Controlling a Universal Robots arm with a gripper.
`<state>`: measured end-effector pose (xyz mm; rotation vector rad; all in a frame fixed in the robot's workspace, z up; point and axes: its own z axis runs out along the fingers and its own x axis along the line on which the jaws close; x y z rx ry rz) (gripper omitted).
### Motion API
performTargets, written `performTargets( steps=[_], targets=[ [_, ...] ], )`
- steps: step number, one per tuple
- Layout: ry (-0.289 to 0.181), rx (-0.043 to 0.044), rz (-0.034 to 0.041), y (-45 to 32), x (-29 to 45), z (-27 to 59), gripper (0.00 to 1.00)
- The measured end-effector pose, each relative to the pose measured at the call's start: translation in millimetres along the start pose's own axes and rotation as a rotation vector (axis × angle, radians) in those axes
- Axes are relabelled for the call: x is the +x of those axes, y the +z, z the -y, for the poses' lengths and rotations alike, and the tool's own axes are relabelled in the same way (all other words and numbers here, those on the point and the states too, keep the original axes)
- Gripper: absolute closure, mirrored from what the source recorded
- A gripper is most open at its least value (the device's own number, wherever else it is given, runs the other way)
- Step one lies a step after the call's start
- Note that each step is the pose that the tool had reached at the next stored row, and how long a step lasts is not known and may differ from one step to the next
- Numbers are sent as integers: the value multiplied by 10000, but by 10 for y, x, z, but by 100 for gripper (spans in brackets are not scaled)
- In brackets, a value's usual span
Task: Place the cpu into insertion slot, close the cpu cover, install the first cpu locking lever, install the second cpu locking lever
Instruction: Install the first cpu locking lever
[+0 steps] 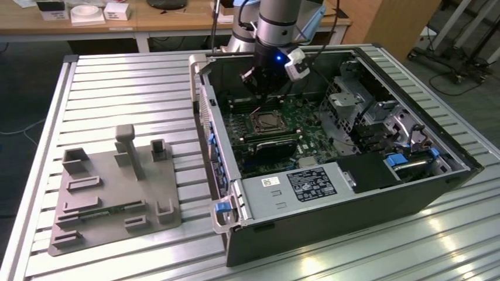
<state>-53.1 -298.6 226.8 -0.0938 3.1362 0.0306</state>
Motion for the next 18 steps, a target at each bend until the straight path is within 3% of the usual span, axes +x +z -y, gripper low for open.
performTargets(
  steps=[18],
  targets=[
    [1, -1, -2, 161, -47, -5, 90]
  ],
)
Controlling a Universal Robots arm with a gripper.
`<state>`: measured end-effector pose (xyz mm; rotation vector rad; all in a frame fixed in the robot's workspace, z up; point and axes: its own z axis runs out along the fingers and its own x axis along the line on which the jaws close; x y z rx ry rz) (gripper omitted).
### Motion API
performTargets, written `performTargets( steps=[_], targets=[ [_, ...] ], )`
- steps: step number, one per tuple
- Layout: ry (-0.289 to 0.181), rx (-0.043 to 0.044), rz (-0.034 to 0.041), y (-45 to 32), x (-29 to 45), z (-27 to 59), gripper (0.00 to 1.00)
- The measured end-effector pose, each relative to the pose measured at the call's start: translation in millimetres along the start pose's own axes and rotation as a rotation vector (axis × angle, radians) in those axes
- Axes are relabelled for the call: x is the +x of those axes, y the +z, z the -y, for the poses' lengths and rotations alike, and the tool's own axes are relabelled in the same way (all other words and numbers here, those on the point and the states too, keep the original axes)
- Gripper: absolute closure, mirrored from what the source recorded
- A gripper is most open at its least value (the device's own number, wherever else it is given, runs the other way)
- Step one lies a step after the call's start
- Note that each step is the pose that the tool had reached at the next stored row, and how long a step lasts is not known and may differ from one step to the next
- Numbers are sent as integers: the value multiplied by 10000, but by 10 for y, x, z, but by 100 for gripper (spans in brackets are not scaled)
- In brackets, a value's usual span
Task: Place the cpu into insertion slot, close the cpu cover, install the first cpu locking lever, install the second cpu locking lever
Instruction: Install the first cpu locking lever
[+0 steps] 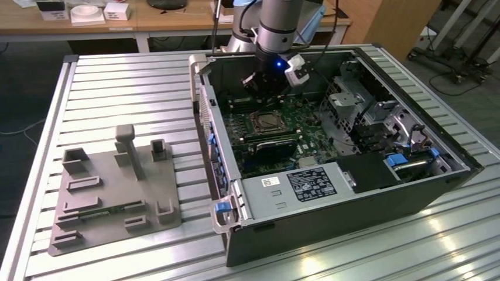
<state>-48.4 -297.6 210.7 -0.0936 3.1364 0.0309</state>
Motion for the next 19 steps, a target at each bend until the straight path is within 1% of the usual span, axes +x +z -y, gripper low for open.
performTargets(
  steps=[5, 11, 19],
  targets=[
    [0, 0, -1, 38, -30, -1, 90],
    [0, -2, -1, 50, -80, -3, 90],
    [1, -25, -11, 64, -85, -4, 90]
  ],
)
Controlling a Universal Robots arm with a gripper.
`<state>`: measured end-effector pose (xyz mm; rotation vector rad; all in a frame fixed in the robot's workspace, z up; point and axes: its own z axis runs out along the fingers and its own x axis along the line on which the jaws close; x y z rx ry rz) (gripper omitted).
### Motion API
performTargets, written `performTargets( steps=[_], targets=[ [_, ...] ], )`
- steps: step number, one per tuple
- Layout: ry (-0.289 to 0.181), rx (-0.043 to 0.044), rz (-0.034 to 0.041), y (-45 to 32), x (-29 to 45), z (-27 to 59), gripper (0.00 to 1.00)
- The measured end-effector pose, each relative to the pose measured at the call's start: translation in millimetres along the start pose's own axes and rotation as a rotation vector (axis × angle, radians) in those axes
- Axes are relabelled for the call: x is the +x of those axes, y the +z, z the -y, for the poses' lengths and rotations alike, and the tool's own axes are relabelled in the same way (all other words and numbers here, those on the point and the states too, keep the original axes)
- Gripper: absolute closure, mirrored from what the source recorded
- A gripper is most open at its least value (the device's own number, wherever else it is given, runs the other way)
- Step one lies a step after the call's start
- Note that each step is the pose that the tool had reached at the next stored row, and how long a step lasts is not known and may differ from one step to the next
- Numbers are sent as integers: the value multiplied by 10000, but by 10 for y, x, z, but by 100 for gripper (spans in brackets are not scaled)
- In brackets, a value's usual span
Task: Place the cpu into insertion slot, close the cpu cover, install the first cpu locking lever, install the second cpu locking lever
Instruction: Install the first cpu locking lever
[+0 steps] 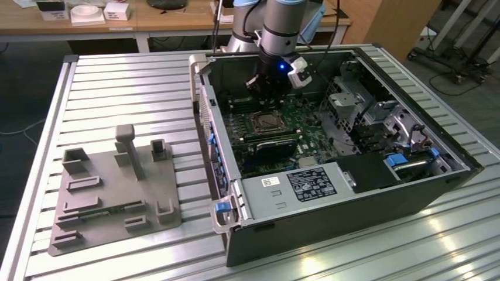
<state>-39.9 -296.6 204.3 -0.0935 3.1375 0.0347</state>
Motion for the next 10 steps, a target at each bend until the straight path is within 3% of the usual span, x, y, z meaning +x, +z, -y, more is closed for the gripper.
performTargets(
  steps=[10],
  targets=[
    [-80, -2, -2, 7, 0, 0, 90]
  ],
)
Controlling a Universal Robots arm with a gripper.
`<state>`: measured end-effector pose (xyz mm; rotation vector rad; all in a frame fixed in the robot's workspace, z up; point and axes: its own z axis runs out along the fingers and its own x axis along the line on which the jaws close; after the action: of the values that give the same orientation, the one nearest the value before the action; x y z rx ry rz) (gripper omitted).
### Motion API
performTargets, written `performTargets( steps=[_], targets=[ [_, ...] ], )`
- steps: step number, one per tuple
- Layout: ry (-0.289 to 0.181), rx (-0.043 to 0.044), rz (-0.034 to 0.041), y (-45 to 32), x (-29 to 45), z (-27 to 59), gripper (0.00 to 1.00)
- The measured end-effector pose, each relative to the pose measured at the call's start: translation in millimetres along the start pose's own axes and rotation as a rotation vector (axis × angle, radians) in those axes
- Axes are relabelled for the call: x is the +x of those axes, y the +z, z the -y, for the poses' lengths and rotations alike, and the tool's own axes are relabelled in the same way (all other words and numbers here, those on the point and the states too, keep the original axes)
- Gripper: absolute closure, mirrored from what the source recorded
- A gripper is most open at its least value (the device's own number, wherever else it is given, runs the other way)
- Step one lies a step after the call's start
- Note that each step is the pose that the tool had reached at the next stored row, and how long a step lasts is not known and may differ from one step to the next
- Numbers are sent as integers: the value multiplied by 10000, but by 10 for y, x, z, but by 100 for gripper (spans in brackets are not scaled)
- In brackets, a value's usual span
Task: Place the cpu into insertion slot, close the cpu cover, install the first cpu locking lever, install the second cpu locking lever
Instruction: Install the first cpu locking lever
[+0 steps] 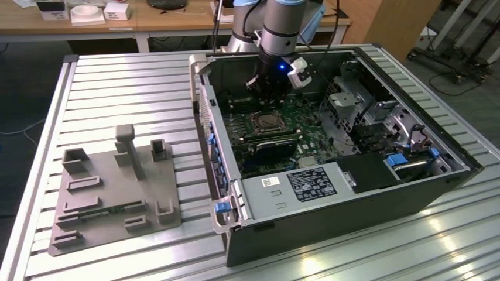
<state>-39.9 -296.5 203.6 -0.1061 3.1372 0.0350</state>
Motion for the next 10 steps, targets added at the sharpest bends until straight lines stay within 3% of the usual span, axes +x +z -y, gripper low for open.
performTargets(
  steps=[10],
  targets=[
    [-8, -2, -31, 9, -3, -1, 90]
  ],
)
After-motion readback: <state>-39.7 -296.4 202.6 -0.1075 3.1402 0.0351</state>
